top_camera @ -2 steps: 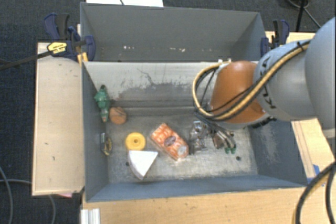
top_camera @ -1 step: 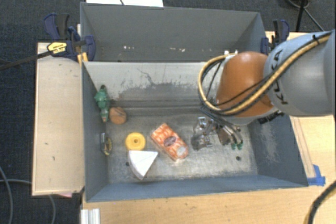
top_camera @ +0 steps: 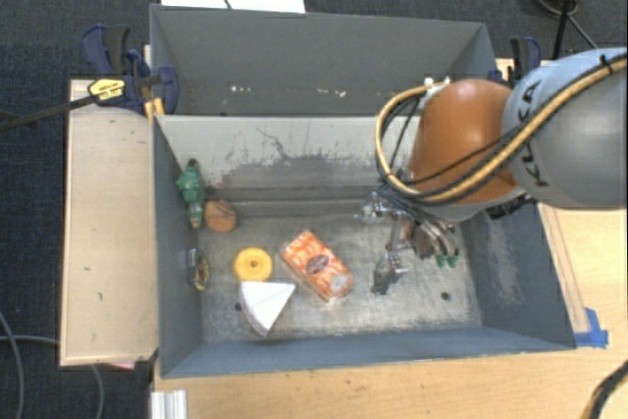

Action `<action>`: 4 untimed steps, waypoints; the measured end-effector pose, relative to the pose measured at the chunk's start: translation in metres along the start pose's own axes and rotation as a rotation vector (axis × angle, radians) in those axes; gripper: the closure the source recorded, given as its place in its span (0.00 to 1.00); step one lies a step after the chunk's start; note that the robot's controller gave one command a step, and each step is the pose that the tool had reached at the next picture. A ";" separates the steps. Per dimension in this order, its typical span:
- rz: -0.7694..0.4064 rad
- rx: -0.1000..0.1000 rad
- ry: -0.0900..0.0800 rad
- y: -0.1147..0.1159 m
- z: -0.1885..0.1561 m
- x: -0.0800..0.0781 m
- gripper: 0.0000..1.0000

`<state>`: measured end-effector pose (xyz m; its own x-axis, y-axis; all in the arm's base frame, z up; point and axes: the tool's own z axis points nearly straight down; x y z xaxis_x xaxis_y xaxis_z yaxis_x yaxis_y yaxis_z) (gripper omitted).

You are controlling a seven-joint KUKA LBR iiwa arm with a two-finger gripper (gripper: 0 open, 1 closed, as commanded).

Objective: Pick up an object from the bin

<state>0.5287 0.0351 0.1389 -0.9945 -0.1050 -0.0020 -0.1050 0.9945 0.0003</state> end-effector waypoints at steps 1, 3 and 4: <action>-0.001 0.000 0.000 0.000 0.000 0.000 0.00; -0.096 0.000 -0.016 0.046 0.064 -0.002 1.00; -0.084 0.000 0.006 0.042 0.022 0.001 1.00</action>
Offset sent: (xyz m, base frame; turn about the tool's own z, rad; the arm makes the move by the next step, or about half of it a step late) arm -0.0082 0.0463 -0.0689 -0.0926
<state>0.5237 0.0764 0.1173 -0.9822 -0.1878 0.0041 -0.1878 0.9822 0.0007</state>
